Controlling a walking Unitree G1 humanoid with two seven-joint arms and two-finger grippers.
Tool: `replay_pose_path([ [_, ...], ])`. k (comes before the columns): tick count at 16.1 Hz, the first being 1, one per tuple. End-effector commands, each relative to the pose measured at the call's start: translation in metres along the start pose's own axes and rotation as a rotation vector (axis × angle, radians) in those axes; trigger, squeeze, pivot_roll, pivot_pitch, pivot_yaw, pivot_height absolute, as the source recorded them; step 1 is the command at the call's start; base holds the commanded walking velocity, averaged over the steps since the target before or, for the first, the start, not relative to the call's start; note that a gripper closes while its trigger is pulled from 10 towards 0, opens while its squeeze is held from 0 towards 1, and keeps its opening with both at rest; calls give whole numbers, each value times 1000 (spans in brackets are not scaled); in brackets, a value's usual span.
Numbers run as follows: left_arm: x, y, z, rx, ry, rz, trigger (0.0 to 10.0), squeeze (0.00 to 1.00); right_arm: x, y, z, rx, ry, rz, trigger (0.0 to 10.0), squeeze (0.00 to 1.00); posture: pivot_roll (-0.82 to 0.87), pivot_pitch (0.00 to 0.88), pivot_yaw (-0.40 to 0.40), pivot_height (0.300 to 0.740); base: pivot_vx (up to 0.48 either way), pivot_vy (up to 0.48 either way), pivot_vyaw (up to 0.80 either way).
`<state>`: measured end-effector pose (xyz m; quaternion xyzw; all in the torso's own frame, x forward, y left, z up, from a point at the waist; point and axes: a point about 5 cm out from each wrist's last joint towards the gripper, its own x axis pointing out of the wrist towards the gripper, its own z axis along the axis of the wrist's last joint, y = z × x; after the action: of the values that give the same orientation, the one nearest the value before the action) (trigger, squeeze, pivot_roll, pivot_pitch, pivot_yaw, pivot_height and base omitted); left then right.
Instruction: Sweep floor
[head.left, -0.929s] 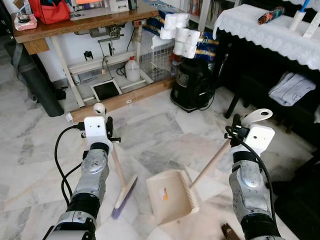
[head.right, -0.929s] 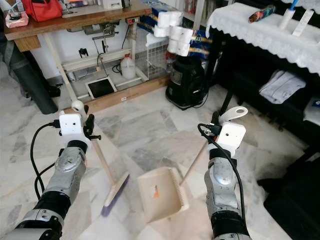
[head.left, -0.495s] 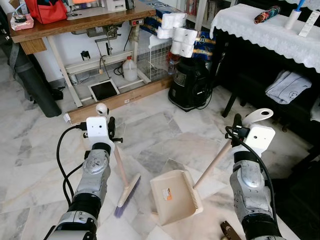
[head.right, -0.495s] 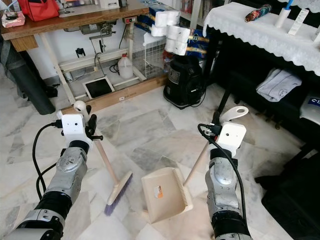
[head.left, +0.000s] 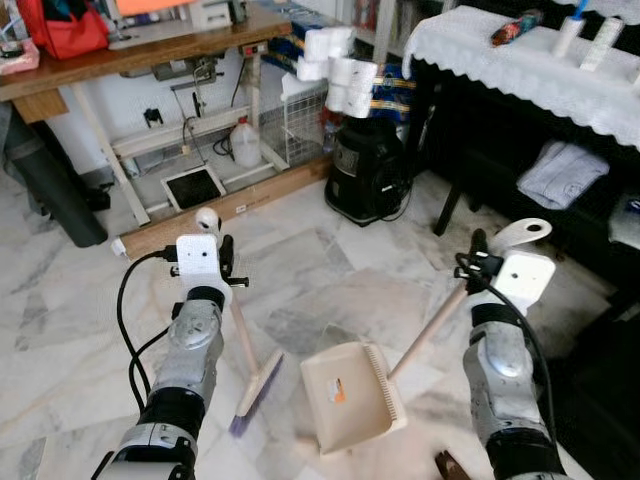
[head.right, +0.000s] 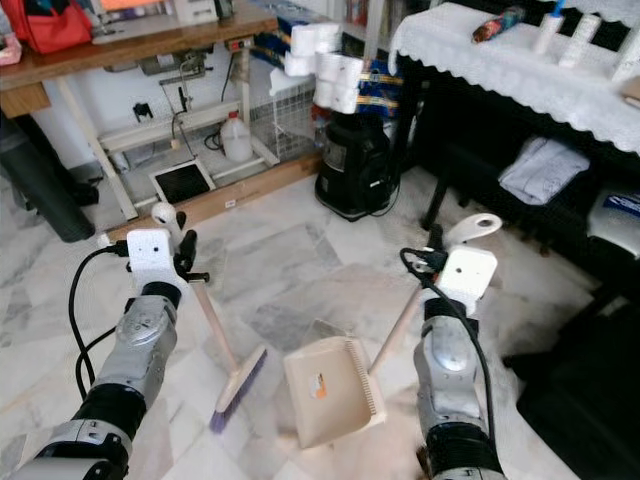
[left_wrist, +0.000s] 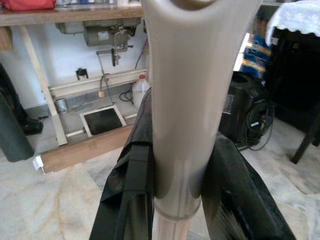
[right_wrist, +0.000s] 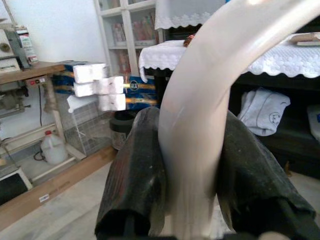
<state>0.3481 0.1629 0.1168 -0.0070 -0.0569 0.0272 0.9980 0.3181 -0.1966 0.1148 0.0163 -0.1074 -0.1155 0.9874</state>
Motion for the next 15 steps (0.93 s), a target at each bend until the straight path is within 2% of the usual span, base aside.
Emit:
replay_pose_path([
  [1, 4, 1, 9, 10, -37, 0, 10000, 0, 4, 5, 9, 16, -47, 11, 10000, 0, -56, 50, 26, 740, 386, 0, 0],
  [8, 4, 2, 9, 9, -37, 2, 10000, 0, 4, 4, 10, 14, -47, 9, 10000, 0, -55, 54, 25, 740, 380, 0, 0],
  [12, 4, 2, 9, 10, -36, 6, 10000, 0, 3, 1, 11, 4, -51, -4, 10000, 0, -57, 55, 24, 740, 0, 0, 0],
  [15, 3, 2, 9, 11, -34, 7, 10000, 0, -1, -11, 8, -29, -34, -35, 10000, 0, -61, 58, 23, 740, 0, 0, 0],
])
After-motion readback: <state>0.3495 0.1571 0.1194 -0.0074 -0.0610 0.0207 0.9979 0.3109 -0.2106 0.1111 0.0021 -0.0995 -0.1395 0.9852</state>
